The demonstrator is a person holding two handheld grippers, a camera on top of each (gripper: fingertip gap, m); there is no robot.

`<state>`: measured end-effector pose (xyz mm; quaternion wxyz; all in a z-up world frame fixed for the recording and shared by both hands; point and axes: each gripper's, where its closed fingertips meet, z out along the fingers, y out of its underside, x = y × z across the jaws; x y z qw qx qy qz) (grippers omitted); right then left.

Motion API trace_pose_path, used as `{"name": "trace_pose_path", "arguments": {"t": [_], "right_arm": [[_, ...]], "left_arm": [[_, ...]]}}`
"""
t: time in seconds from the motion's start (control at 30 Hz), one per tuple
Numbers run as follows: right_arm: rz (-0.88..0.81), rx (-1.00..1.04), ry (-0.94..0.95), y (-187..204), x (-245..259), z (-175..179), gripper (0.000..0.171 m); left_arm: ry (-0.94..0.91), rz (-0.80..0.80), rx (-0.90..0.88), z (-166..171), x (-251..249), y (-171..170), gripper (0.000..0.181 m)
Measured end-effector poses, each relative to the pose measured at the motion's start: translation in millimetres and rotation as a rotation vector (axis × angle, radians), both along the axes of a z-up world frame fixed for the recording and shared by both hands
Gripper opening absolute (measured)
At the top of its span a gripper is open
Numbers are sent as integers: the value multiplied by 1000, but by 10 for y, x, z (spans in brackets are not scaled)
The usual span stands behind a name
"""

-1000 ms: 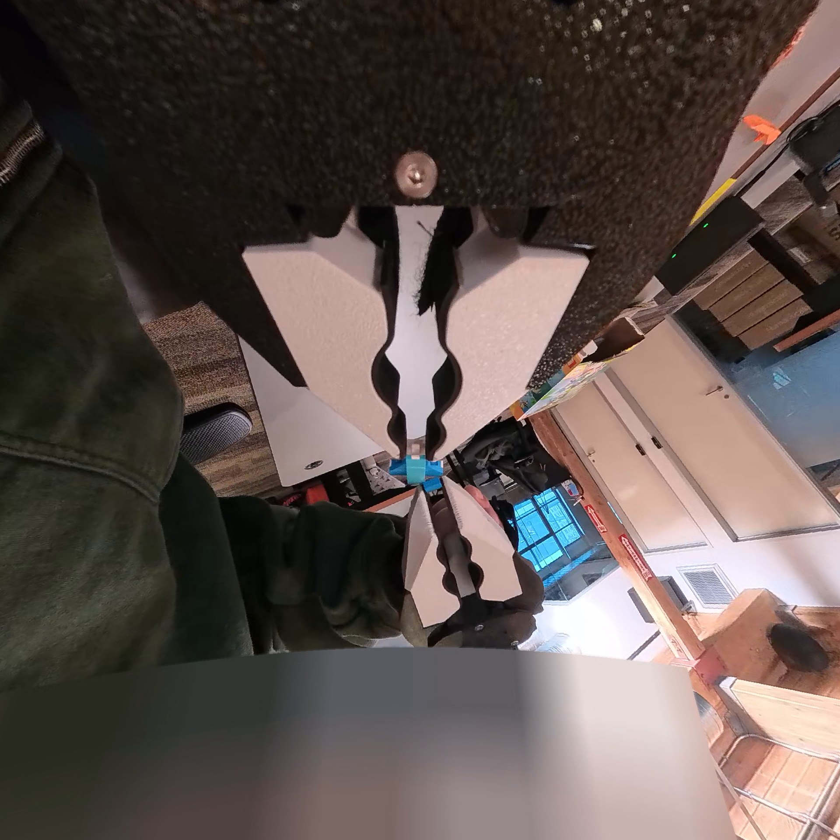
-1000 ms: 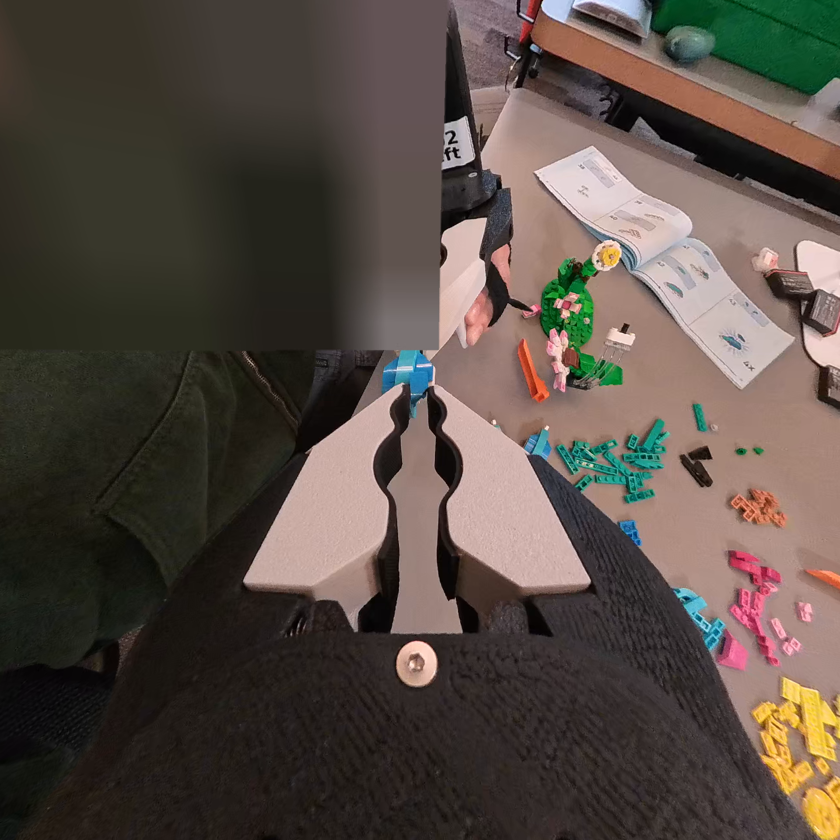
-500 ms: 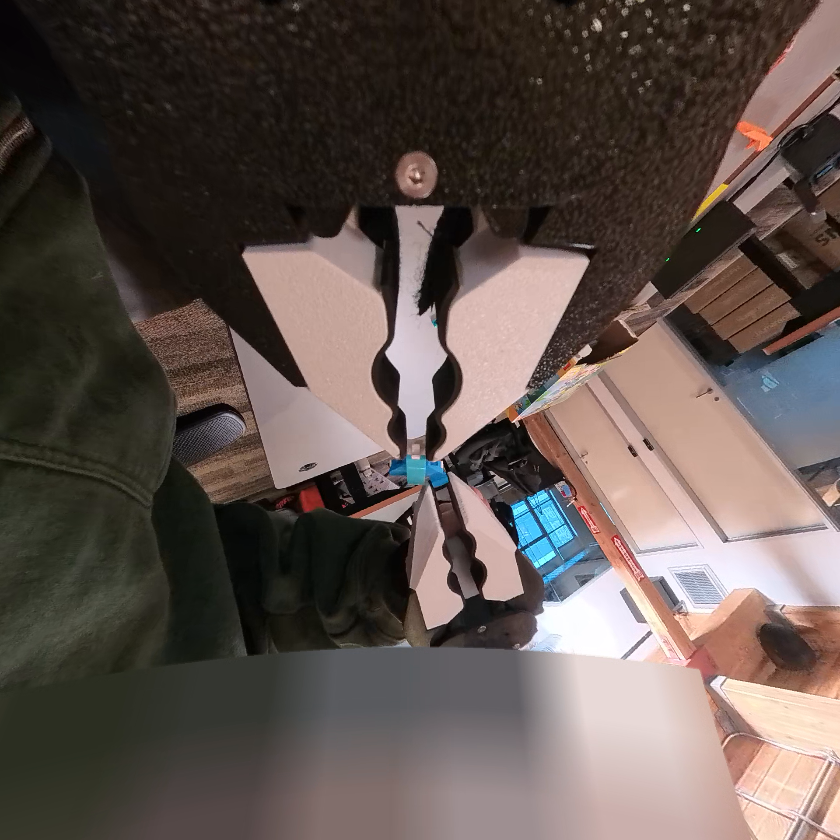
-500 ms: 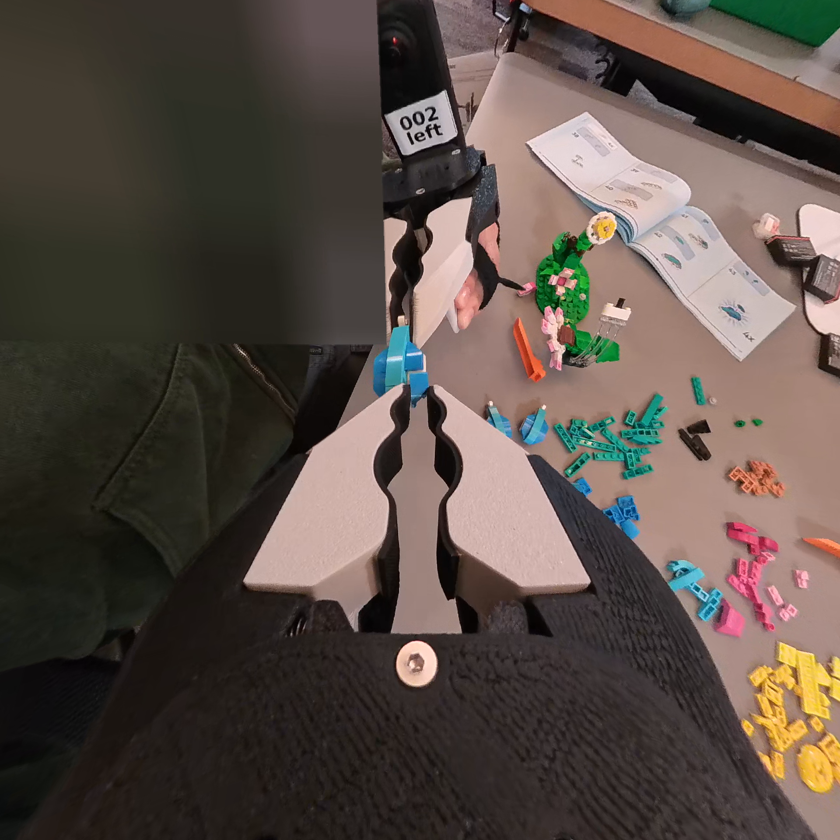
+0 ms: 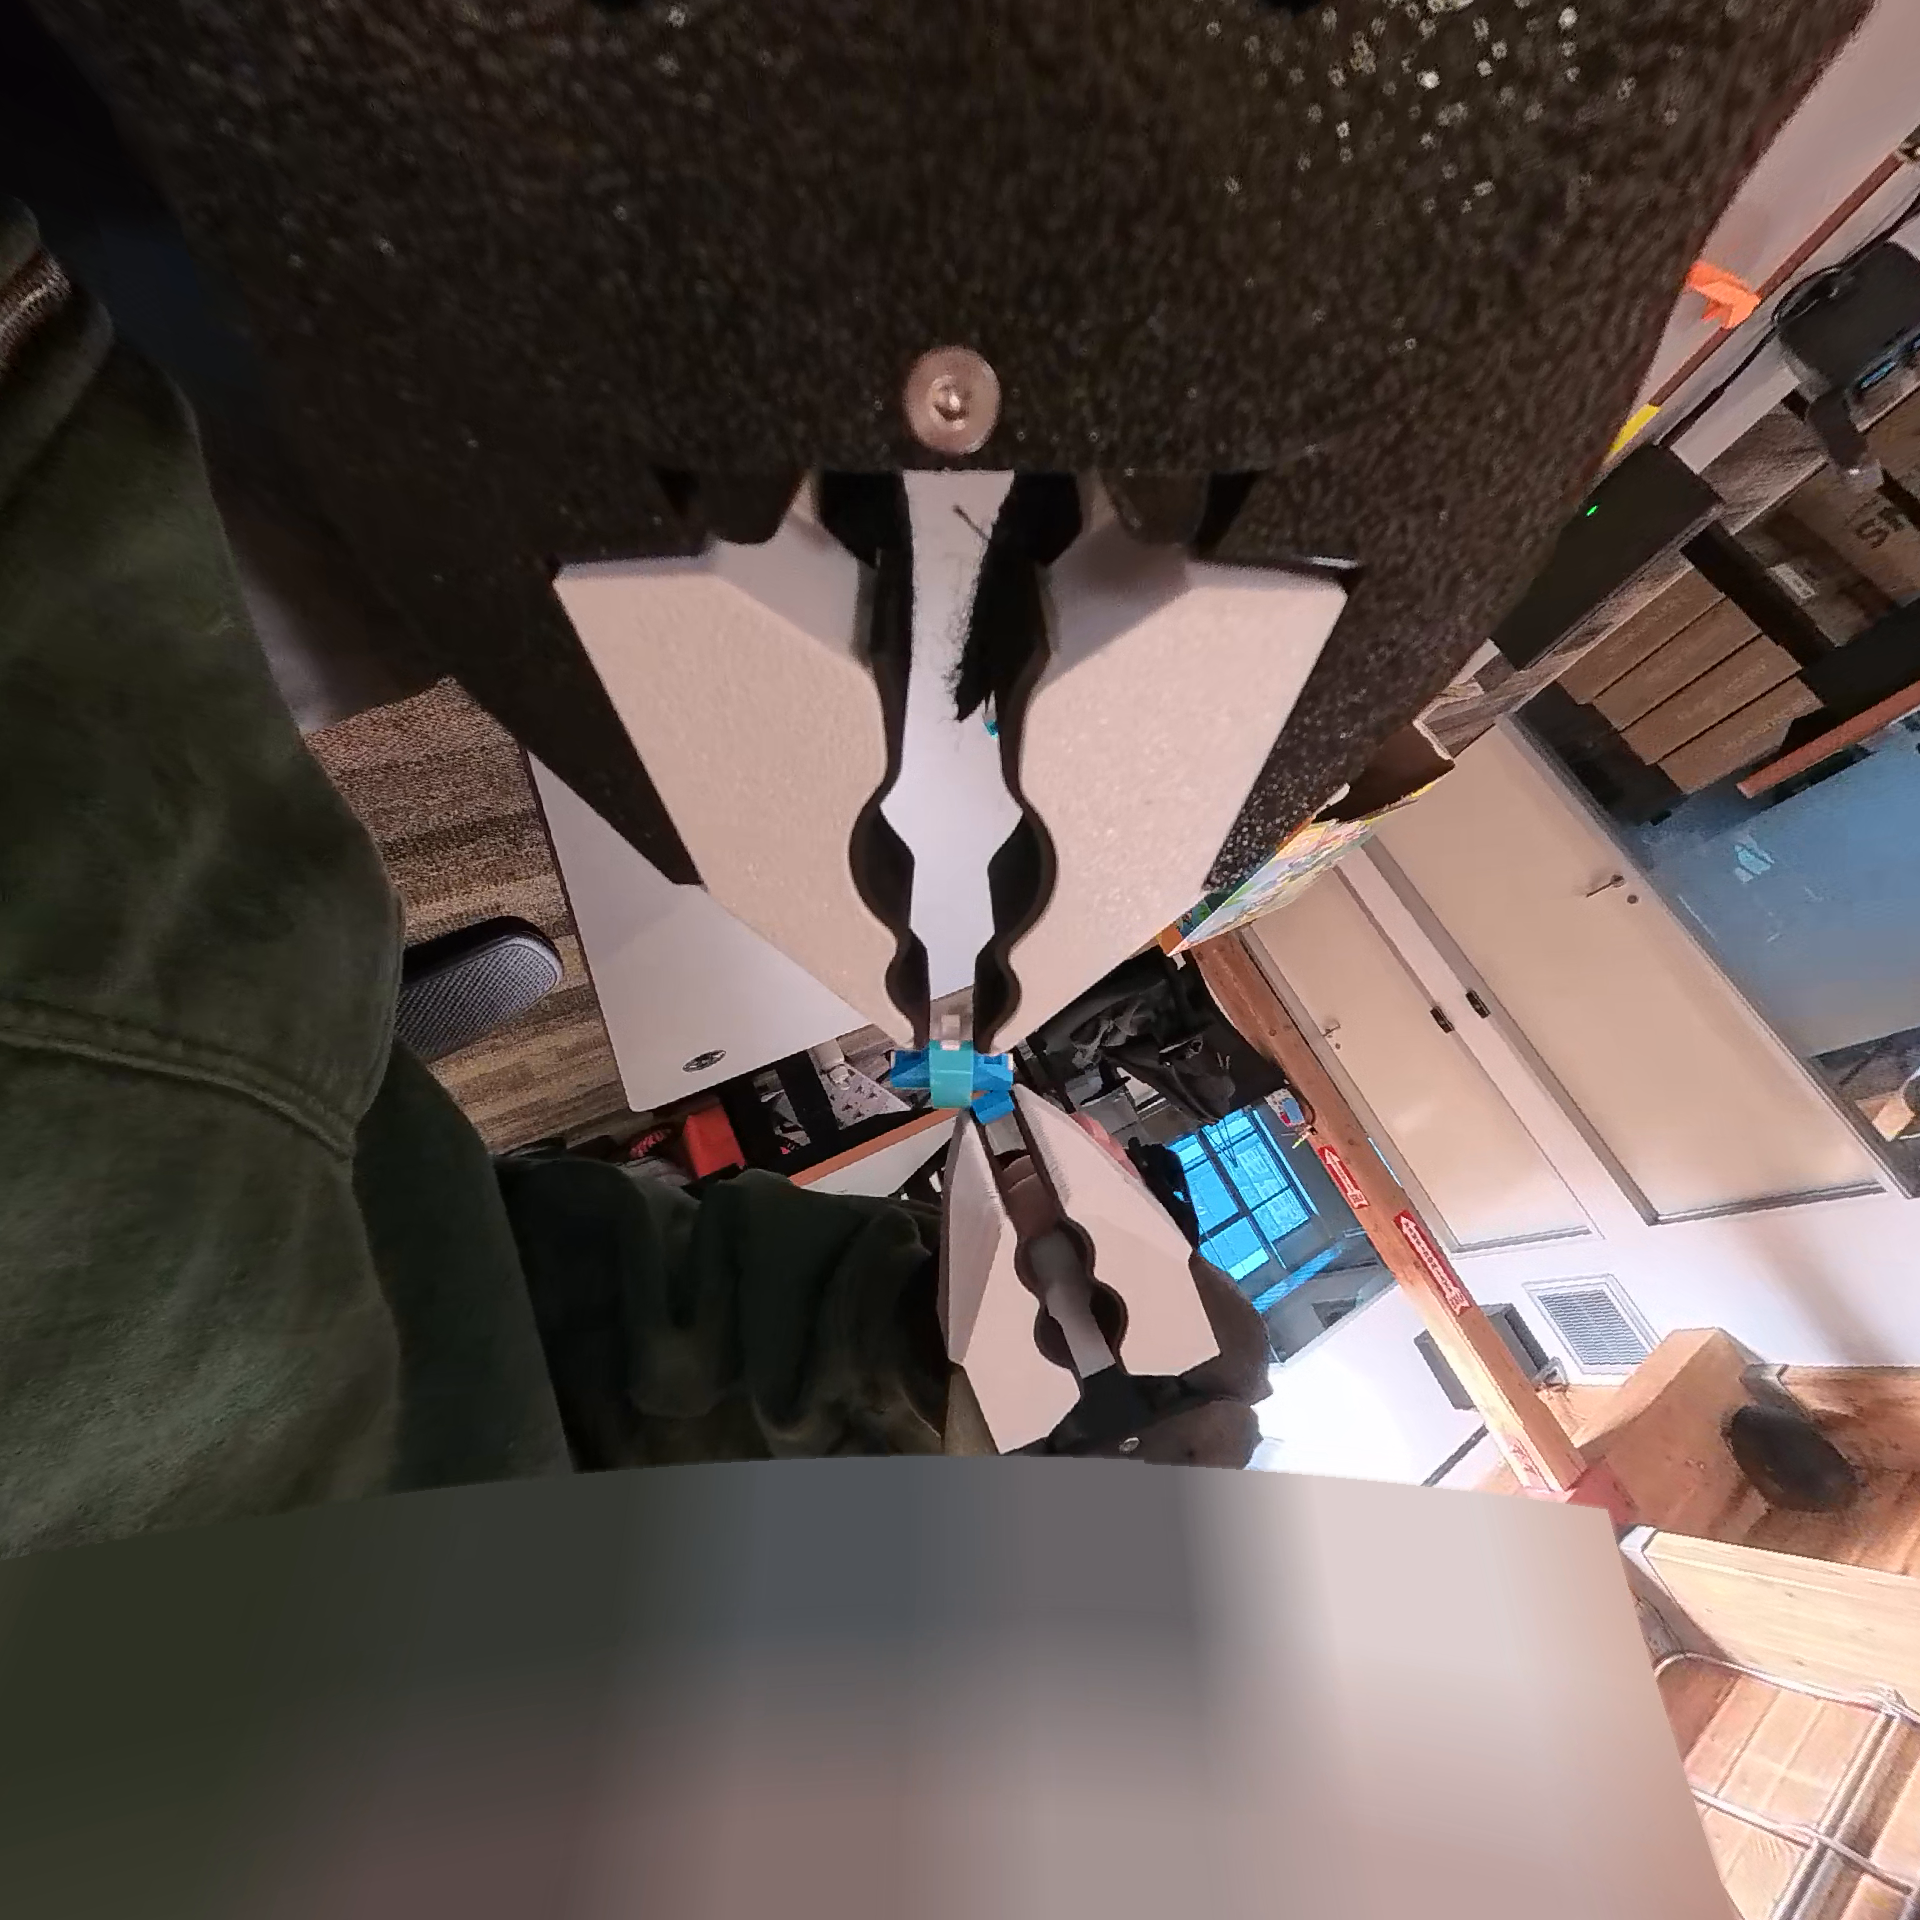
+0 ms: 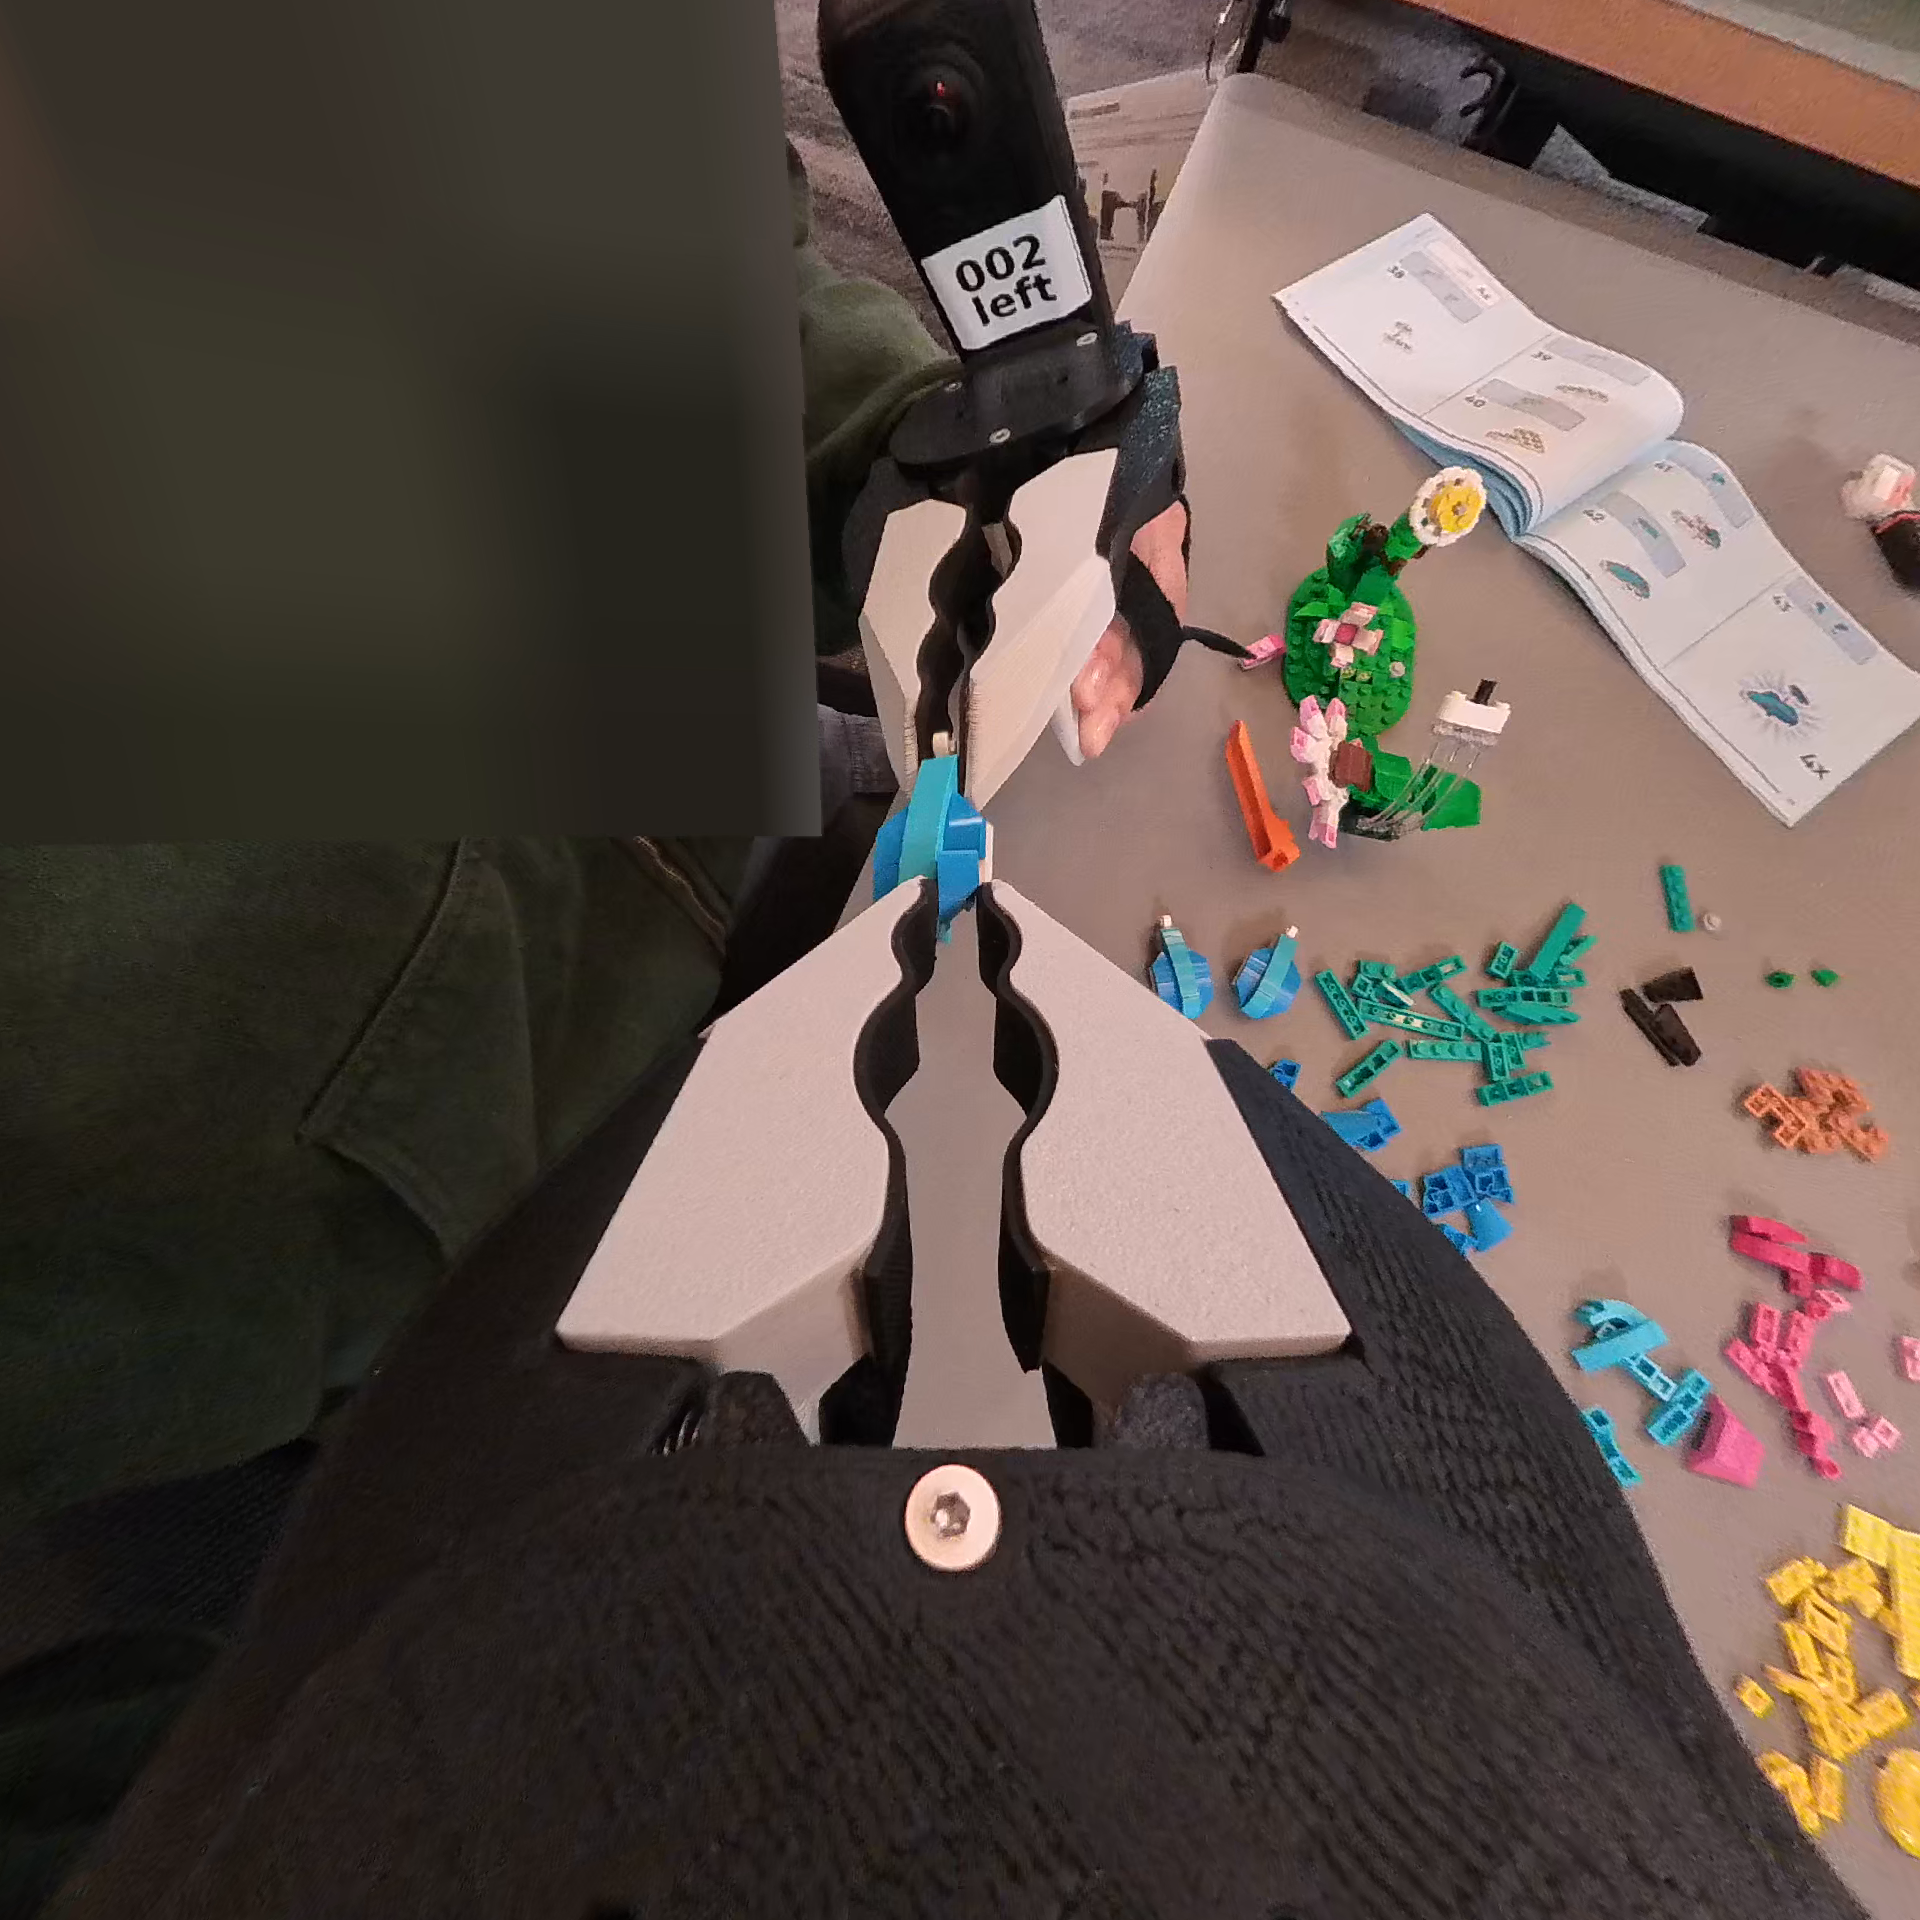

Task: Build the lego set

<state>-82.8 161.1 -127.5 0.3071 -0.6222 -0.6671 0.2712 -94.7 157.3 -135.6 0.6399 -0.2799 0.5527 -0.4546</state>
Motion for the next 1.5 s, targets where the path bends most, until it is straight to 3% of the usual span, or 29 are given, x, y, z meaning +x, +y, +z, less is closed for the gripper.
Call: {"name": "trace_pose_path", "arguments": {"t": [1.5], "right_arm": [[1,79,-130,69,-66,14,10]], "left_arm": [[6,59,-13,34,16,77,6]]}}
